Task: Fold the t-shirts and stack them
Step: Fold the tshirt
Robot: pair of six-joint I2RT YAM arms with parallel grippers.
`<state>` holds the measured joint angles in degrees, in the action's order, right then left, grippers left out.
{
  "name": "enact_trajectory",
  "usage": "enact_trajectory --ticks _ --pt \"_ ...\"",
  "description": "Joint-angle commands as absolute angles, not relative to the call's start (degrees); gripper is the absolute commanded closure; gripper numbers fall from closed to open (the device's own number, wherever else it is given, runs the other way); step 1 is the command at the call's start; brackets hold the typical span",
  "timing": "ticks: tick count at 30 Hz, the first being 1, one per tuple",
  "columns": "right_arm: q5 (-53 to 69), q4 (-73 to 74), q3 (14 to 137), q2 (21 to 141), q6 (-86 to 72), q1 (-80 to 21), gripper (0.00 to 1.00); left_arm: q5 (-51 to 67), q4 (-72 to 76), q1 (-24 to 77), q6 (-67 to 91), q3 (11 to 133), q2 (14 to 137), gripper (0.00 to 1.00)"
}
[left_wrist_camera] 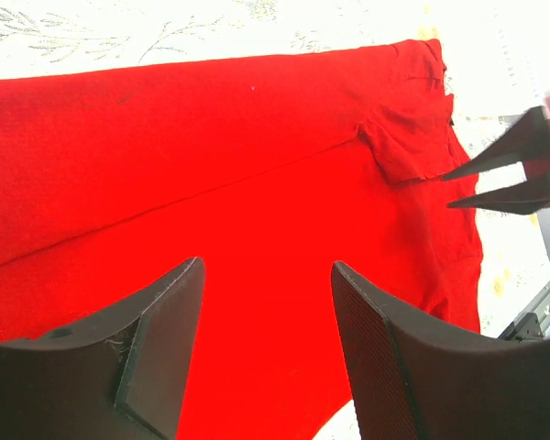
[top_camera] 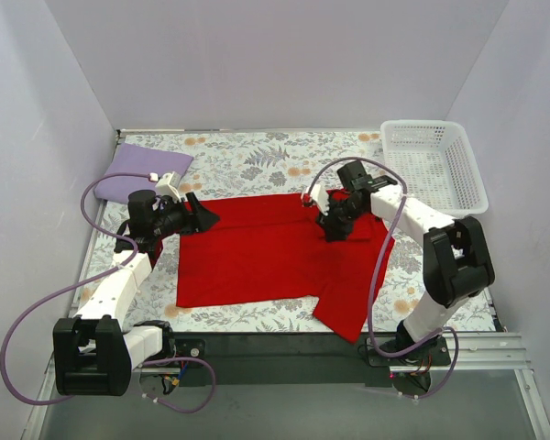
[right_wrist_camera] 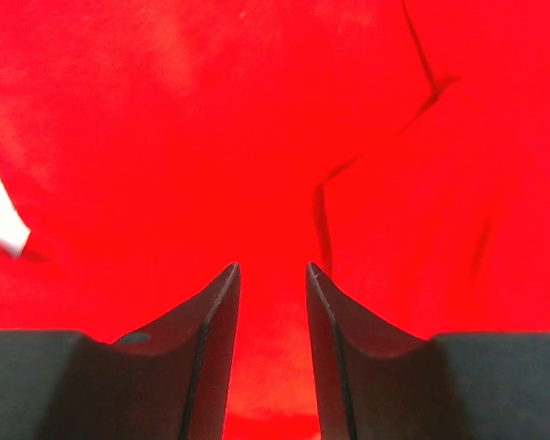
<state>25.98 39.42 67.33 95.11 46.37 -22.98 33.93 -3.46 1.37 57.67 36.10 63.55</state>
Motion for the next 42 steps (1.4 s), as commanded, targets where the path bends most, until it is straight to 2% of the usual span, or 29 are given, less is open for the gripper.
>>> enact_trajectory --ticks 1,5,21,27,34,42 --pt "18.2 34.5 70.5 96.9 42.7 -24.6 0.57 34.6 -3.5 1.8 57.1 36.3 62.2 0.44" --pt "12.5 33.1 71.2 99.8 42.2 -27.9 0.56 35.0 -3.4 1.8 57.0 36.6 62.8 0.44" --pt "8.7 30.5 72.4 105.1 40.4 -30.7 0.58 35.7 -3.5 1.9 57.0 36.7 62.7 0.44" --pt "8.4 30.2 72.1 105.9 40.3 -30.8 0.67 35.7 -3.4 1.9 57.0 36.6 62.7 0.43" --pt "9.7 30.4 72.4 104.2 39.4 -30.8 0.98 35.8 -3.4 2.0 57.0 36.6 62.7 0.43" --pt "14.7 32.0 73.6 102.7 37.0 -30.8 0.99 35.9 -3.3 2.0 57.0 36.7 62.7 0.44"
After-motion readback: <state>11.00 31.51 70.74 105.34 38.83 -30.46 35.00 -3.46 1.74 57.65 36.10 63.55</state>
